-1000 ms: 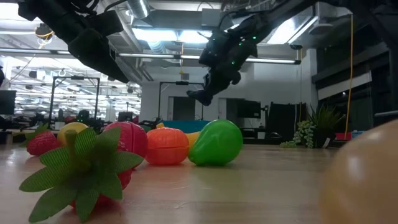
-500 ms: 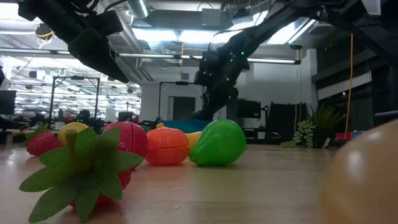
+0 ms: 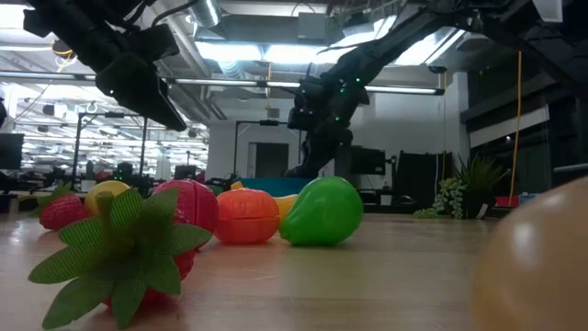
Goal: Pick and placing Produce into tupperware
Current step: Put the violet eggplant into the blue bin, then put the pink peach into the blue bin
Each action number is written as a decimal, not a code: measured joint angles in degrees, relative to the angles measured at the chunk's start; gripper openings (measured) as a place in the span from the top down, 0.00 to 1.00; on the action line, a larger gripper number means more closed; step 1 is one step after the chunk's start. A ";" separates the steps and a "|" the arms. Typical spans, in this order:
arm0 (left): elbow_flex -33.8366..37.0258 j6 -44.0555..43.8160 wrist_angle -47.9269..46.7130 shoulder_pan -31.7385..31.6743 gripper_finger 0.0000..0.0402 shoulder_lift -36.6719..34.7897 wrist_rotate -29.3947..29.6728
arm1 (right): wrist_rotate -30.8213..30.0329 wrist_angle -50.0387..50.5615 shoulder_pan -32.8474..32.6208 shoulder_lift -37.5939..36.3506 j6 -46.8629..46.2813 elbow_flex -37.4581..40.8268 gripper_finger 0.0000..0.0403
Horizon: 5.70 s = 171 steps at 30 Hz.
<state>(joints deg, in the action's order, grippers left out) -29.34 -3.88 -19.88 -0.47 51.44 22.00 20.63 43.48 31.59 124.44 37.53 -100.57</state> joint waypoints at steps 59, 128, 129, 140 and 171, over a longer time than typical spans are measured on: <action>0.04 -0.18 6.73 0.04 0.32 -0.02 -0.12 | 13.53 -55.91 0.70 -62.17 -26.22 65.28 0.43; -20.37 -1.46 -12.38 1.56 0.32 30.11 -17.49 | 8.85 -78.85 0.72 -74.03 -37.26 90.97 0.43; -20.37 -2.34 -12.48 1.73 0.32 30.72 -17.72 | 8.85 -78.85 0.74 -74.03 -37.26 90.97 0.43; -20.37 -3.50 -11.86 3.17 0.32 37.18 -20.26 | 8.85 -78.81 0.74 -74.03 -37.26 90.95 0.43; -20.37 -3.23 -7.84 3.13 0.35 42.91 -20.20 | 8.87 -78.79 0.72 -74.03 -37.30 90.92 0.43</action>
<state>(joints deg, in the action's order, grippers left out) -49.71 -7.11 -27.72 2.66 94.35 1.80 29.50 -35.31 32.32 50.41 0.23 -9.65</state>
